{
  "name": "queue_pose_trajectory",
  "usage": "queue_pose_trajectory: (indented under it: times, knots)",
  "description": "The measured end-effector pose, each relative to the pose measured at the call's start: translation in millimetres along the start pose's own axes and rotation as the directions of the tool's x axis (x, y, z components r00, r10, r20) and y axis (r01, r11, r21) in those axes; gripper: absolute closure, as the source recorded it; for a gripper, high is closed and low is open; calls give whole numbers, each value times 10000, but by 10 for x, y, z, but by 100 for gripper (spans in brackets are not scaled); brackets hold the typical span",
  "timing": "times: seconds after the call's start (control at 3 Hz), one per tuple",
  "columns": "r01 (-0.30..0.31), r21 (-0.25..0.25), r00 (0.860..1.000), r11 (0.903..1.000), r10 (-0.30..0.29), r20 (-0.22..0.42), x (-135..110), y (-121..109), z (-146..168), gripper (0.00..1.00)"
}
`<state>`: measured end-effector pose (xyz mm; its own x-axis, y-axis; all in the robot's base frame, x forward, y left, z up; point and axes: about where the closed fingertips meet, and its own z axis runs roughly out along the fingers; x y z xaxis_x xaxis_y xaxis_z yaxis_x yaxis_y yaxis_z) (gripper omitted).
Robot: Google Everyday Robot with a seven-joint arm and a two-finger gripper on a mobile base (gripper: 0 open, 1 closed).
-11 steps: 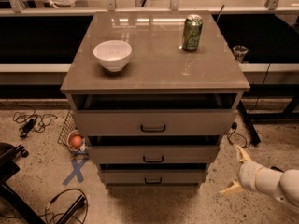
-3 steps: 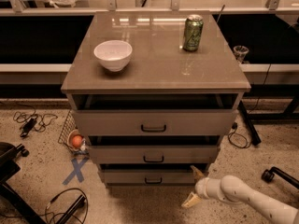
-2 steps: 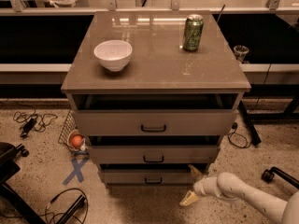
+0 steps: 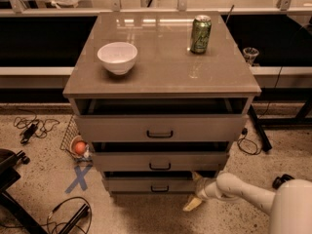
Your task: Open bottom drawer
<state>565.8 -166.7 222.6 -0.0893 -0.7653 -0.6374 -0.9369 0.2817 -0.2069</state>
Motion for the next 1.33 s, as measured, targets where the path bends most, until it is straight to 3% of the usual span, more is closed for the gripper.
queue_pose_trajectory:
  times: [0.33,0.67,1.33]
  knots:
    - [174,-280,9996,9995,-180,-221,-69,-43,185,0]
    - [239,-449,9989,9987,-257,-394,-99,-41,335,14]
    - [-54,-622,9944,9981,-12,-1057,139,175,262,59]
